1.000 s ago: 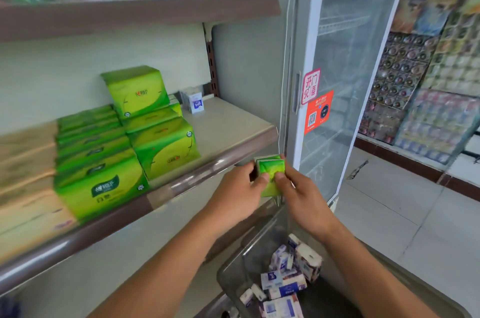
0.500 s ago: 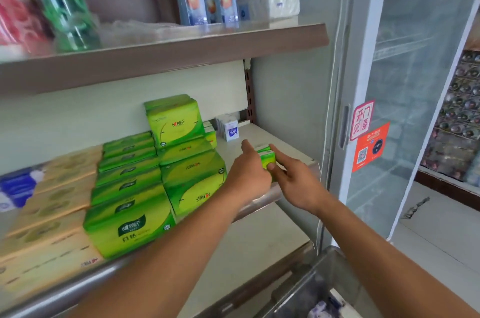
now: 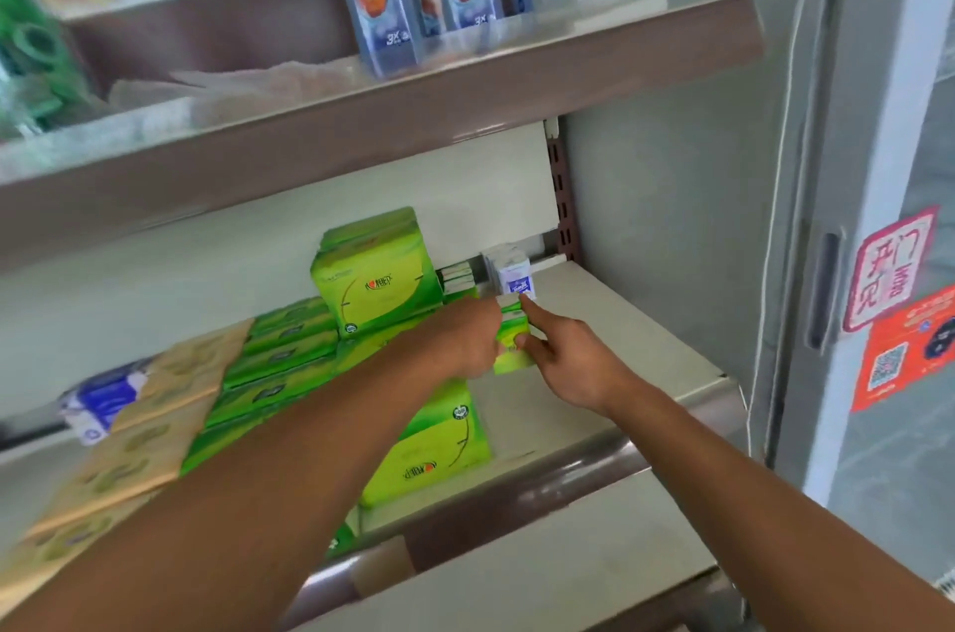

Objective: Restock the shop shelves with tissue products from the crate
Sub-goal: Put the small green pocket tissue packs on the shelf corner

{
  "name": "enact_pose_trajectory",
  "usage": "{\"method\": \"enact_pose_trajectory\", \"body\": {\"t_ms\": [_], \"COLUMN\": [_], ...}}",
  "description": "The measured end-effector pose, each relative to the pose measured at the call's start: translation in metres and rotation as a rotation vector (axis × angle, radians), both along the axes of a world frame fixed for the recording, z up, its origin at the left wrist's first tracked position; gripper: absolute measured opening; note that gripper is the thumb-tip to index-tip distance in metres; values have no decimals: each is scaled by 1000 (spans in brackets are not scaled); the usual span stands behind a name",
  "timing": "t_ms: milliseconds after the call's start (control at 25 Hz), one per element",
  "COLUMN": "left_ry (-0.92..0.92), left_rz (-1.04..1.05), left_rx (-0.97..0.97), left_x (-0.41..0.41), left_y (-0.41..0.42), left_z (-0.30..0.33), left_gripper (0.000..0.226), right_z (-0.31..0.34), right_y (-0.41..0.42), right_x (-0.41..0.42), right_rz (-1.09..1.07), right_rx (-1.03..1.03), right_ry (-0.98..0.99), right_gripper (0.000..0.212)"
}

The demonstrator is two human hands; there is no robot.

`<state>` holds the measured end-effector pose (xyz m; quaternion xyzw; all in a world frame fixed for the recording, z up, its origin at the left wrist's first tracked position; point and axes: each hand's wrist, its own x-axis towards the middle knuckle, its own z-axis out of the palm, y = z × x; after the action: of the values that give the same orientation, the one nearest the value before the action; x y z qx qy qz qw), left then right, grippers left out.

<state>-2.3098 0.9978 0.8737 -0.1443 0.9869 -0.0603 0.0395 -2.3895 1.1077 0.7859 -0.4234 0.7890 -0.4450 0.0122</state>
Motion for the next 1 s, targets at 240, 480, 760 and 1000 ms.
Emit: {"method": "enact_pose_trajectory", "body": {"t_ms": [240,480,760,1000], "left_ry": [-191,-285,-342,-339], "left_rz": [28,-7,-1,82], "left_rx": [-368,-579,-667,-762], "left_x": [-24,-32,-41,-54], "left_y": [7,8,5,-3], "left_z": [-22,-17,-20,-26], "left_gripper": [33,34,37,47], "right_z": [-13,-11,-19,-22], "right_y": [-15,0,22,26], "right_x": [-26,-23,-21,-18], "right_rz": [120,11,-255,-357], "right_rx": [190,406,308,250], "right_ry": [-38,374,468,627], "right_gripper": [55,73,67,68]}}
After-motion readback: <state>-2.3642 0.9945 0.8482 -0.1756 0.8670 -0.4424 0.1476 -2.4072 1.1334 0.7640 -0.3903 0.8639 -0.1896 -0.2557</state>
